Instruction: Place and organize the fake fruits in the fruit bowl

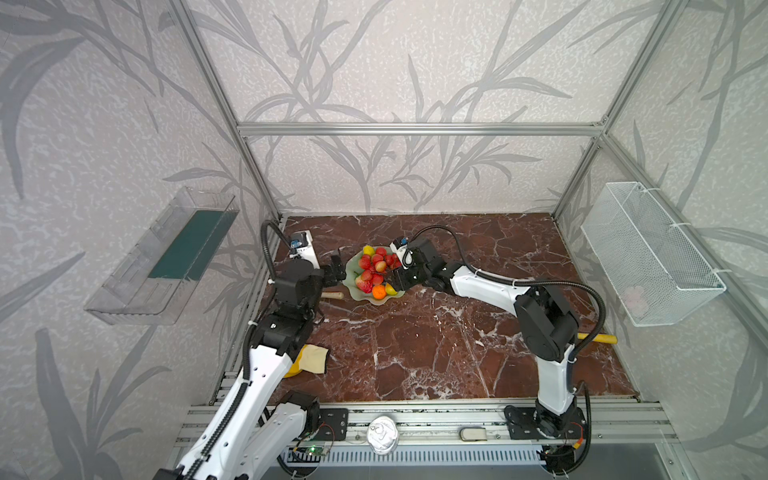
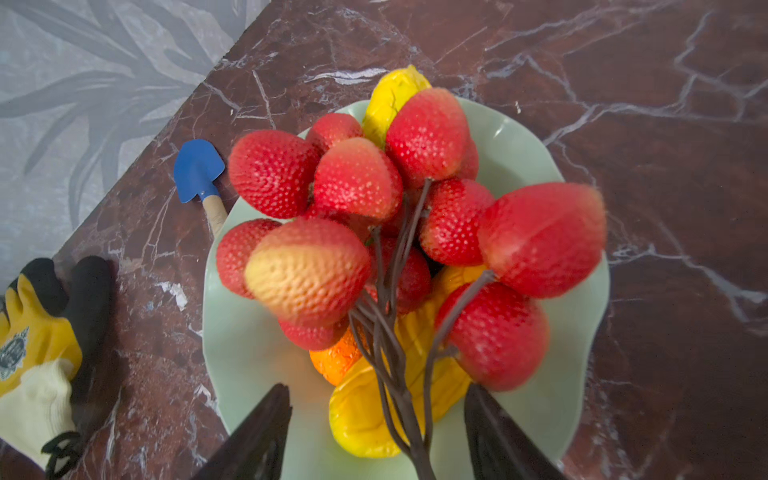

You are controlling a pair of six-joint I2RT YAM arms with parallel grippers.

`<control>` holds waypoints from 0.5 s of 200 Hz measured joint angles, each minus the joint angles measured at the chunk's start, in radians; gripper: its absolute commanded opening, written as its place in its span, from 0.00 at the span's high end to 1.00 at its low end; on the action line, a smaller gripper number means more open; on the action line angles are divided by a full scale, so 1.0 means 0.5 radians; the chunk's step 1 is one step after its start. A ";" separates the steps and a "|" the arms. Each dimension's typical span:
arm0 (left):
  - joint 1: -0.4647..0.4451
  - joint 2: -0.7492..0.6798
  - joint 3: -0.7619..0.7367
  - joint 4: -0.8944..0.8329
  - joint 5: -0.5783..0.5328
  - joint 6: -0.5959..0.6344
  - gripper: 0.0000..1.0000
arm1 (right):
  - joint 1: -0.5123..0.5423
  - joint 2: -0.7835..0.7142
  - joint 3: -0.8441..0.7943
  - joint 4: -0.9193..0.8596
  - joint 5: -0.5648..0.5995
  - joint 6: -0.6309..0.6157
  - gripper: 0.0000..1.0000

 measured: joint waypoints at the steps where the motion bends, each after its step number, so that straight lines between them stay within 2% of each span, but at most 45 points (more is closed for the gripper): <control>1: 0.000 -0.011 -0.017 0.019 -0.002 -0.005 0.07 | -0.001 -0.006 -0.005 0.000 0.000 0.002 0.13; 21: 0.000 -0.086 -0.249 0.204 -0.054 -0.066 0.06 | -0.051 -0.264 -0.184 0.027 0.037 0.027 0.00; 52: 0.002 -0.031 -0.541 0.454 -0.253 -0.060 0.05 | -0.201 -0.935 -0.735 0.181 0.230 -0.037 0.01; 74: 0.002 0.164 -0.610 0.552 -0.416 0.059 0.05 | -0.386 -1.410 -1.110 0.275 0.459 -0.197 0.01; 100: 0.014 0.452 -0.632 0.800 -0.581 0.225 0.05 | -0.701 -1.681 -1.480 0.429 0.603 -0.313 0.01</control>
